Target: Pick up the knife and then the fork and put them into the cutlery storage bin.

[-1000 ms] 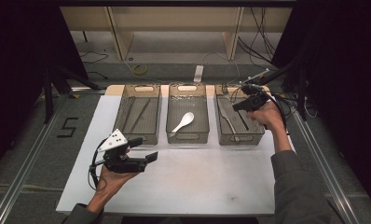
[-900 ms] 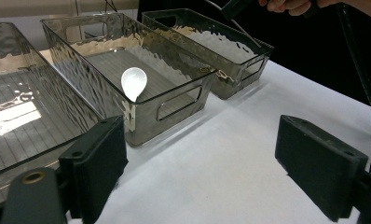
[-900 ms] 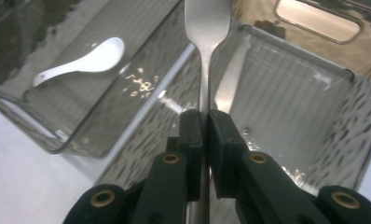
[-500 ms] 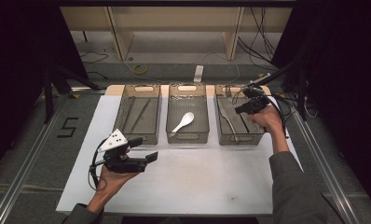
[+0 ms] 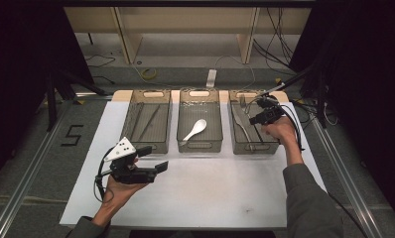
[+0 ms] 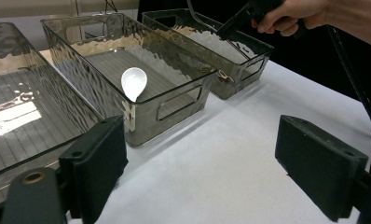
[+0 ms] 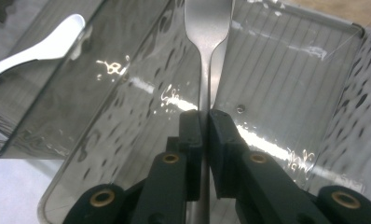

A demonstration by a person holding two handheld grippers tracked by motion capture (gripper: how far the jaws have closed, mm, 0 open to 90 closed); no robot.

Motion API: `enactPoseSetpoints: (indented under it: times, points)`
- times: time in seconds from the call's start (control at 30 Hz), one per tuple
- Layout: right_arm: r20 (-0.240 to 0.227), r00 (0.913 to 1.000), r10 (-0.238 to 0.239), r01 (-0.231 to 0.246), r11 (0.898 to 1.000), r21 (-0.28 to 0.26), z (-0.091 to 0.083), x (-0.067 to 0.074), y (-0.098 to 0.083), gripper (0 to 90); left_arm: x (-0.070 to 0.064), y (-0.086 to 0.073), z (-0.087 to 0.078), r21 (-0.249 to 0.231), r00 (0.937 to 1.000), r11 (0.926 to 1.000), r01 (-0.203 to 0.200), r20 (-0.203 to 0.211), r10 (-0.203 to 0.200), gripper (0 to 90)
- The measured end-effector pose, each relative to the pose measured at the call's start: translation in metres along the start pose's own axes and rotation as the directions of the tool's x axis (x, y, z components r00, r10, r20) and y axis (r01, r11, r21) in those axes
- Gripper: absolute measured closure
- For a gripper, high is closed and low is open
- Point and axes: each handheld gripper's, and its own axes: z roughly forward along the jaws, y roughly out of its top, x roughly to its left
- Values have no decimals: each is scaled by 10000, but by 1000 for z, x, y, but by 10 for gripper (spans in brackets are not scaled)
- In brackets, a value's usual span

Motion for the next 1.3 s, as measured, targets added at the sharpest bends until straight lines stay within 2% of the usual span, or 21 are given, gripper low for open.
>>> enactPoseSetpoints:
  times: [0.23,0.27,0.3,0.37,0.47,0.6,0.8,1.03,1.3]
  points:
    - [316,9993,211,-216,9996,157,8,1,0,834,0,0,0,35,10000,10000,-34,0,34,160]
    - [385,9990,230,-239,9995,218,9,1,0,815,0,0,0,33,10000,10000,-39,7,39,160]
    - [371,9987,345,-355,9990,259,10,0,0,747,0,0,0,40,10000,10000,-42,5,42,160]
    - [344,9985,432,-443,9985,333,11,-1,1,712,0,0,0,42,10000,10000,-24,2,24,160]
    - [428,9987,260,-266,9996,118,5,2,2,650,0,0,0,12,10000,10000,27,-3,-27,160]
    - [241,9997,22,-16,9997,-239,-4,8,3,612,0,0,0,43,10000,10000,-32,6,32,160]
    - [135,9970,-757,765,9944,-726,-14,24,2,550,2,-1,0,64,9999,9999,110,31,-110,160]
    - [-299,9927,-1166,1116,9845,-1351,-28,43,-2,493,2,-1,1,98,9999,9999,117,56,-117,160]
    - [-289,9901,-1372,1314,9797,-1514,-31,51,-7,466,2,-1,1,122,9999,9998,138,66,-139,160]
